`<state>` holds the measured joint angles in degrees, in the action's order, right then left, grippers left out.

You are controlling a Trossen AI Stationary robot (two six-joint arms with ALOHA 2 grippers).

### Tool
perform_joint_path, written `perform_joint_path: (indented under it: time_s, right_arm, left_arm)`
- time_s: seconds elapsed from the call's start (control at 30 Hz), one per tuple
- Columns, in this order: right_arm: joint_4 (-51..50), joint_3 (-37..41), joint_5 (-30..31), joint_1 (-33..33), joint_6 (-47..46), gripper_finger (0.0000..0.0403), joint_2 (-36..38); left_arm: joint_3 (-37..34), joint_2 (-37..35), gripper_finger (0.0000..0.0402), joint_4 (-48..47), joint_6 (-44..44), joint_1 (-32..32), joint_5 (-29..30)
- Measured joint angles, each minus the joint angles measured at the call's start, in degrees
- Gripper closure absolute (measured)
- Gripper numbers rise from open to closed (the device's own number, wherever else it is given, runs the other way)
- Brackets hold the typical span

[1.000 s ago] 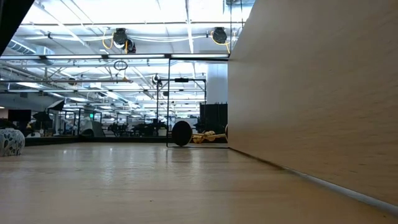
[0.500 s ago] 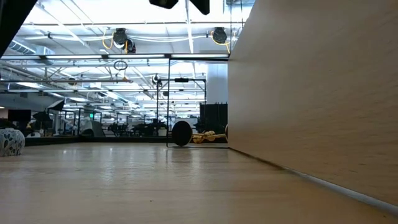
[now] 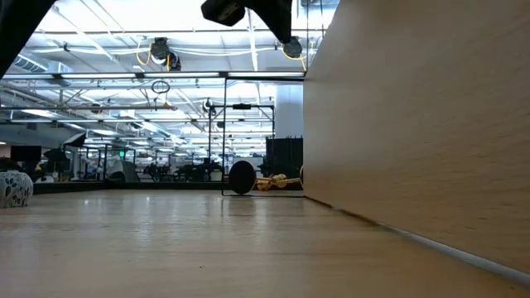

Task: Pick & Place candle stick holders
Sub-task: Prepare the shelf

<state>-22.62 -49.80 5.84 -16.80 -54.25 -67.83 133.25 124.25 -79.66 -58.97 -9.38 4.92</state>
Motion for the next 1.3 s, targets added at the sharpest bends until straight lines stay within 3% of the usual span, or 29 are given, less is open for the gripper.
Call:
perform_joint_path:
  time_s: [0.17,0.5,0.97,1.3]
  right_arm:
    - [-3.28,0.00,3.10,-1.06,-0.59,0.0400,1.64]
    - [-3.77,0.00,2.99,-1.33,-0.87,0.0400,1.96]
    - [-4.05,0.00,1.39,-1.77,2.85,0.0401,4.87]
    - [-1.94,0.00,1.62,-2.07,2.88,0.0401,7.25]
  left_arm:
    - [0.00,-0.11,0.0401,1.11,0.68,0.08,-1.14]
    - [0.00,-0.13,0.0400,12.70,6.22,0.51,-1.31]
    - [0.42,-4.57,0.0399,13.55,17.77,1.04,-8.27]
    - [0.42,-4.73,0.0392,13.89,5.71,2.37,-18.79]
